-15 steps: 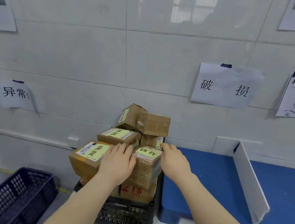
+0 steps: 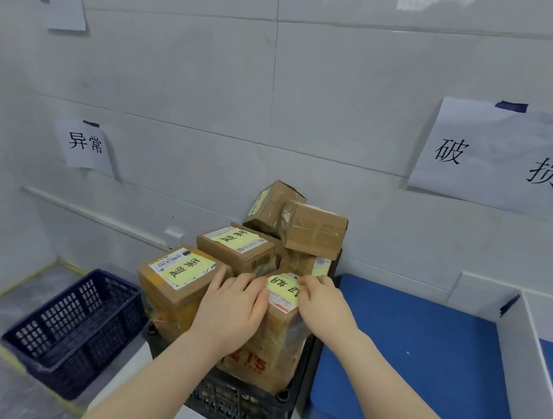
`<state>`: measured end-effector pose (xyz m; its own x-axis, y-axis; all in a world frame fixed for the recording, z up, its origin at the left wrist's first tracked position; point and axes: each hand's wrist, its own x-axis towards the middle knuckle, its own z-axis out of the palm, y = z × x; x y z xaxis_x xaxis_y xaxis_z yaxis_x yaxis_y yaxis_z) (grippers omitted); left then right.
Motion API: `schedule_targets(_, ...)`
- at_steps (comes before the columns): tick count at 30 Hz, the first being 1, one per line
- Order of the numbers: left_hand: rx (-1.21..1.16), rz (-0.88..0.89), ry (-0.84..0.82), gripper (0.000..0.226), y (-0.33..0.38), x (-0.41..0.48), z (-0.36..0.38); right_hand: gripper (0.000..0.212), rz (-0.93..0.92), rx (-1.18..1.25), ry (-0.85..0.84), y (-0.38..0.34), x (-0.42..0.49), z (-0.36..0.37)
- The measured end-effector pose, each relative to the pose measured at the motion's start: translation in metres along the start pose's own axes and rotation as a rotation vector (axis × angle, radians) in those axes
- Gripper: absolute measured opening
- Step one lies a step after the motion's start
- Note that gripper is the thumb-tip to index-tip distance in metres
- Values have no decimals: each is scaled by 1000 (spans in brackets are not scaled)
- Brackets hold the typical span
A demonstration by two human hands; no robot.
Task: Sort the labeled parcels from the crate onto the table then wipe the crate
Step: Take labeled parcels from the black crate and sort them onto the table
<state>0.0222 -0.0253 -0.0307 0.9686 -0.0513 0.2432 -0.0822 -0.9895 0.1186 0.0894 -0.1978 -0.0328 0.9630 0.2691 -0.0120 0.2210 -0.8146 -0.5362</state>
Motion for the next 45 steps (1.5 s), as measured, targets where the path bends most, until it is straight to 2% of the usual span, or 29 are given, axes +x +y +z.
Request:
schedule_targets(3, -13, 0, -8, 60, 1, -1, 2, 42, 40, 167, -22, 0, 4, 5)
schedule_targets(9, -76, 10, 25, 62, 3, -11, 2, 41, 67, 239, 14, 2, 1, 1)
schedule_targets(13, -127, -53, 74, 54, 11, -24, 6, 40, 65, 313, 65, 5, -11, 0)
schedule_targets(16, -166, -97, 120, 60, 23, -36, 11, 44, 48, 372, 95, 5, -30, 10)
schedule_targets(20, -247, -117, 99, 63, 27, -46, 15, 45, -4, 419, 113, 6, -50, 14)
schedule_targets(25, -475, -142, 14, 49, 26, -42, 19, 41, -12, 466, 133, 5, -59, 13)
schedule_targets(35, -524, -30, 178, 53, 24, -46, 11, 38, -29, 514, 291, -11, -81, 13)
schedule_targets(40, -620, 62, 294, 47, 35, -44, -11, 35, -107, 493, 468, -20, -98, -8)
schedule_targets(45, -696, 209, 322, 47, 53, -24, -28, 29, -36, 592, 635, -18, -107, -31)
